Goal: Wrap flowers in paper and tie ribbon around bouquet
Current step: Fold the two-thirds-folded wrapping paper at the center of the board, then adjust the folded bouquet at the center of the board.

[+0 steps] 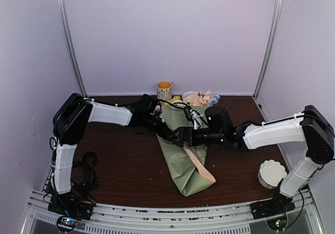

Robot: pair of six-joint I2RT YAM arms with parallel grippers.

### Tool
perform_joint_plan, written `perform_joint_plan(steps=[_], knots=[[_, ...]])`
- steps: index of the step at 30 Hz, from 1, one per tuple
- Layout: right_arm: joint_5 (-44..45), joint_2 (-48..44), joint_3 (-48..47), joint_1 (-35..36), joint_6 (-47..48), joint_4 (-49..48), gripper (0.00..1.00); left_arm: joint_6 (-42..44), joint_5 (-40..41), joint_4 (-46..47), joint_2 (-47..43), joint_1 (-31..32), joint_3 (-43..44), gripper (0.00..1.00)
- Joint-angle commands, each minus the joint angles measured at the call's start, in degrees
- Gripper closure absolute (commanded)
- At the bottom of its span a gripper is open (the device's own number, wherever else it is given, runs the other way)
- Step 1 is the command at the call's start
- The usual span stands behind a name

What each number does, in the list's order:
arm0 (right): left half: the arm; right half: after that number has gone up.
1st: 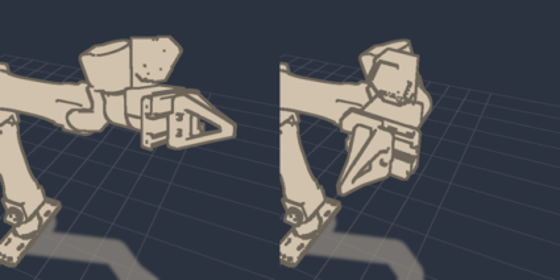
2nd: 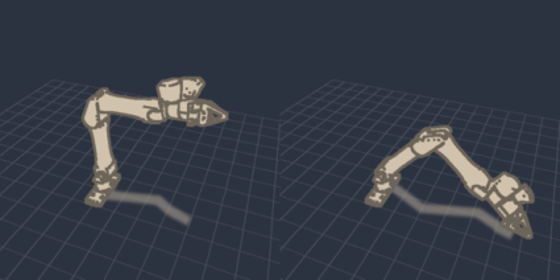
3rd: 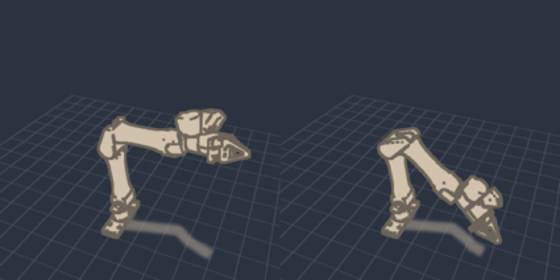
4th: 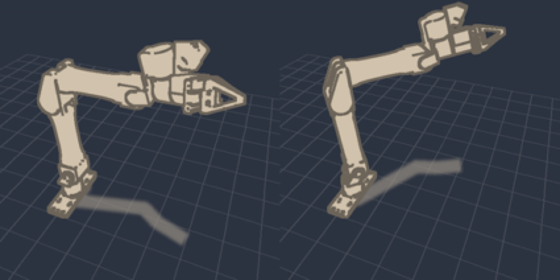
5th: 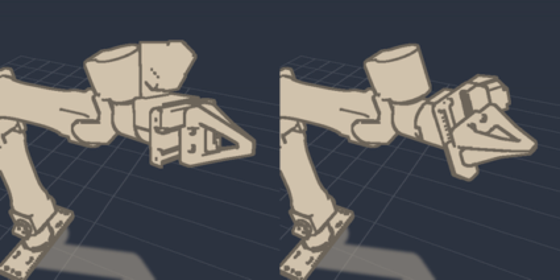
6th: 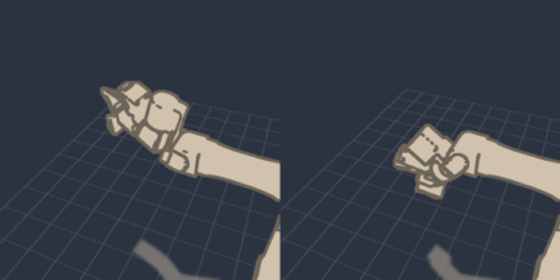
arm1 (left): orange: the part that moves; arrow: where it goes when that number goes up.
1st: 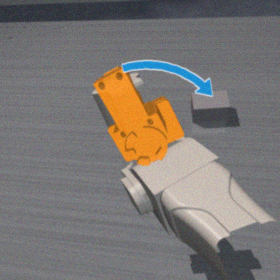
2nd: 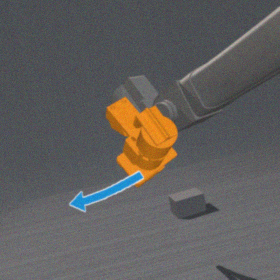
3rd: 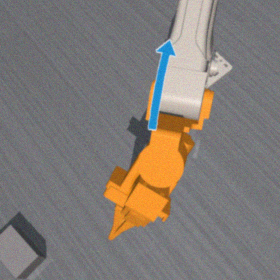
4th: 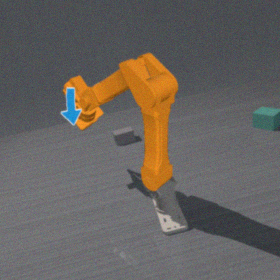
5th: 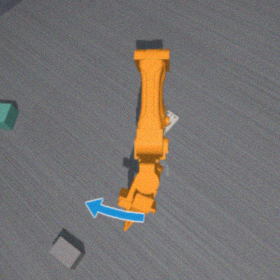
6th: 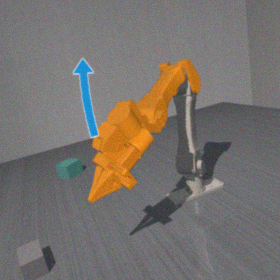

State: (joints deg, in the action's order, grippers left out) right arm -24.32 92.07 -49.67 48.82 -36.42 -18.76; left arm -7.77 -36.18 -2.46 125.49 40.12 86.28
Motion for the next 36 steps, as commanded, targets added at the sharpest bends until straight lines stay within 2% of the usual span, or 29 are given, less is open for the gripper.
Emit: perform_joint_plan(steps=[1,8,20,24,30,32,36], knots=[[-1.4,2.3,-1.2,-0.3,-1.6,-2.5,0.0,-2.7,0.3,9.0,-6.8,-0.7,-5.5,0.21],[-1.7,5.6,-1.3,-0.4,-1.5,-1.4,0.0,-11.5,-1.4,20.2,-13.0,-4.6,-15.2,0.21],[-1.7,6.9,-3.0,-0.4,-1.2,0.5,0.0,-11.1,-8.1,21.9,-23.3,-6.1,-24.7,0.17],[-1.6,6.9,-3.2,-0.4,-0.8,1.4,0.0,-14.6,-11.9,27.9,-25.6,-7.0,-28.5,0.17],[-1.7,7.4,-3.7,-0.4,-0.9,1.7,0.0,-16.5,-13.7,30.9,-24.6,-7.0,-28.4,0.16],[-1.8,7.5,-3.7,-0.4,-0.9,1.6,0.01,-16.9,-13.7,30.6,-23.3,-7.0,-27.7,0.16],[-1.7,7.3,-3.8,-0.3,-0.9,2.0,0.01,-13.4,-9.7,21.0,-19.7,-7.1,-23.7,0.17]])
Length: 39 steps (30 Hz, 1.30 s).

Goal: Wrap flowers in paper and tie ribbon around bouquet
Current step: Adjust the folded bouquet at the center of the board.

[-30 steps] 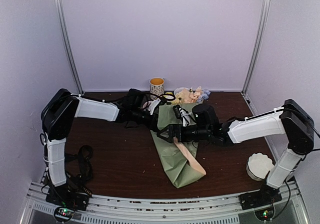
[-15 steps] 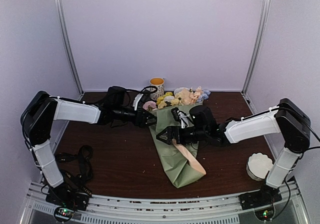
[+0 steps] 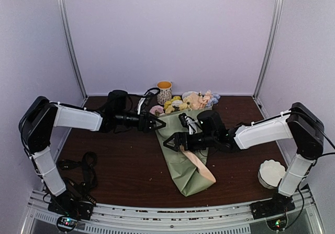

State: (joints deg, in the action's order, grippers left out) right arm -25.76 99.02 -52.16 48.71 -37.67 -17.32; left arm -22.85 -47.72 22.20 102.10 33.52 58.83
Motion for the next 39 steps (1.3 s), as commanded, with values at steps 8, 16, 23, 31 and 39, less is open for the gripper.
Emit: perform_joint_plan(steps=[8,16,23,31,39], knots=[[1.1,-0.9,-1.6,-0.2,1.6,4.2,0.02,0.5,0.9,-3.5,6.9,-0.2,7.0,1.0],[18.3,-6.5,-4.1,3.6,7.1,25.7,0.08,6.1,7.8,-12.8,11.3,-0.3,13.0,1.0],[48.9,-2.1,-12.7,13.6,6.6,53.0,0.1,7.1,11.6,-14.2,13.6,-0.5,15.5,1.0],[61.5,-0.5,-17.9,22.5,3.7,66.6,0.1,10.9,18.0,-20.2,16.3,-1.7,18.4,1.0],[62.9,-1.4,-19.8,28.7,4.7,71.6,0.09,11.9,16.5,-18.5,17.6,-1.7,17.7,1.0]])
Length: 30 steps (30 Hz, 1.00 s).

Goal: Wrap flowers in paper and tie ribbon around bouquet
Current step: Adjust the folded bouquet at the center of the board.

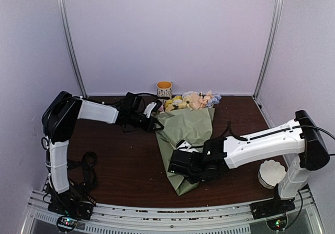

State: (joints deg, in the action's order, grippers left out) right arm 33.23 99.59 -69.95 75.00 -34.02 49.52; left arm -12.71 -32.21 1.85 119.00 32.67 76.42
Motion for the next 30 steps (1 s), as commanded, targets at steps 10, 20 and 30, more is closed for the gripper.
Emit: perform_joint_plan(steps=[10,20,30], knots=[[-14.3,-9.5,-5.4,3.7,18.8,-14.0,0.26,1.6,-0.5,3.1,1.2,-0.8,-0.7,1.0],[-6.5,11.2,-17.3,3.9,19.2,2.5,0.87,2.6,0.5,1.5,1.4,-0.9,0.2,1.0],[-21.8,14.8,-10.6,8.0,22.5,2.6,1.0,3.2,3.2,-2.2,3.3,-2.0,4.2,1.0]])
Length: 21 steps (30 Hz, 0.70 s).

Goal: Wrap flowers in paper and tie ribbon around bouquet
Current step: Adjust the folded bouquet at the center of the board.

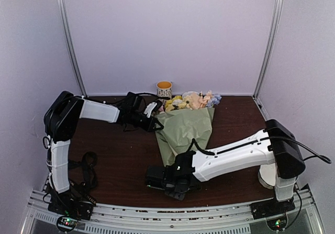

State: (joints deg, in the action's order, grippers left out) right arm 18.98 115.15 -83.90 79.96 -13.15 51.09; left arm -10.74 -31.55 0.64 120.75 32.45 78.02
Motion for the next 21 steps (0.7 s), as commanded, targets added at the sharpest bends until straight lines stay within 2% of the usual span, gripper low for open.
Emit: perform_joint_plan(steps=[1,8,15,19,21], knots=[[-7.7,-0.6,4.1,3.3,0.9,1.7,1.0,1.2,2.6,-1.2,1.7,-2.0,2.9,1.0],[-9.9,-4.9,10.7,4.0,-2.3,2.5,1.0,2.4,2.9,-2.2,2.0,-2.4,3.0,1.0],[-9.5,-14.2,7.8,6.6,-1.5,-1.7,1.0,2.1,1.7,-0.5,1.9,-2.3,1.1,1.0],[-13.9,-24.2,11.2,6.7,-0.3,-9.7,0.89,2.2,1.3,-0.1,1.9,-2.4,0.6,1.0],[-12.8,-28.8,14.0,5.9,-1.8,-14.4,0.81,2.4,1.2,0.2,1.9,-2.4,0.3,1.0]])
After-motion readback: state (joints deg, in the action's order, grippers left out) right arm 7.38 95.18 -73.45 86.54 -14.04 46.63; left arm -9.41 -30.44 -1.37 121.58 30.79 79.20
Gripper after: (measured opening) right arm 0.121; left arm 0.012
